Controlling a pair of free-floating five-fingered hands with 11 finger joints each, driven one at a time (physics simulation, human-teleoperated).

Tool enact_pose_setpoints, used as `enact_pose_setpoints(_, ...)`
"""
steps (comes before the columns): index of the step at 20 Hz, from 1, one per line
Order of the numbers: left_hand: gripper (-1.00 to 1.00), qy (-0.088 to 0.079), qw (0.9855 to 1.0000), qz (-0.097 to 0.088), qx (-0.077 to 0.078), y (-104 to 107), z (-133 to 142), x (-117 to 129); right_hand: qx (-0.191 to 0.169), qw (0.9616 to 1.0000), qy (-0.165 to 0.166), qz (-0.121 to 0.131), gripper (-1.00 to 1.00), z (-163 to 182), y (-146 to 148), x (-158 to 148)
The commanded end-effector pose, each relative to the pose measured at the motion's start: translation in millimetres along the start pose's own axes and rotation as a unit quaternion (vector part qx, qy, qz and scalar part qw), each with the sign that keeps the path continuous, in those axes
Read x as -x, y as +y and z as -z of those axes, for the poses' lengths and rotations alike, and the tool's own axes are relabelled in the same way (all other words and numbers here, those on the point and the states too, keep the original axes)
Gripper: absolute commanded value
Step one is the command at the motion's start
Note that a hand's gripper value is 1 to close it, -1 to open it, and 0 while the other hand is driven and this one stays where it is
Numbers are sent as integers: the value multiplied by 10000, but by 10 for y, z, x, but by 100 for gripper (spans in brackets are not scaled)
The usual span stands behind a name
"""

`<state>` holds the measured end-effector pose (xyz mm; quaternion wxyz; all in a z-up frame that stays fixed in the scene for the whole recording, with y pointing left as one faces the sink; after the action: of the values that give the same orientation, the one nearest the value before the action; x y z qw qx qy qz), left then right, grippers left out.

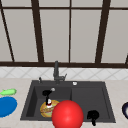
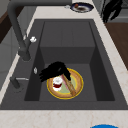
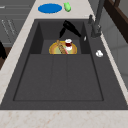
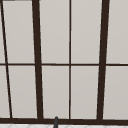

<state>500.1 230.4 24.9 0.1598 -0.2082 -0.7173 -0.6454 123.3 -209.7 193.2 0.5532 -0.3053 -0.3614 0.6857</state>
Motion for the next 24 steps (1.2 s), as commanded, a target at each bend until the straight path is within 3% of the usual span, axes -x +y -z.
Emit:
enact_pose_setpoints(1,-100,74,9999,83,-40,-96,8,-164,0,10000,0,0,0,0,0,0)
enact_pose_setpoints(5,-100,7,10000,-74,-5,-125,6,-178,0,10000,0,0,0,0,0,0)
enact_pose_setpoints(8,-100,7,10000,-7,-2,-101,6,-156,0,10000,0,0,0,0,0,0)
enact_pose_setpoints(20,-100,109,9997,-190,99,-184,787,-118,0,10000,0,0,0,0,0,0)
enact_pose_setpoints(23,-100,264,9994,-198,-96,-294,801,-91,0,10000,0,0,0,0,0,0)
enact_pose_setpoints(24,-100,227,9995,-227,-78,-327,797,-85,0,10000,0,0,0,0,0,0)
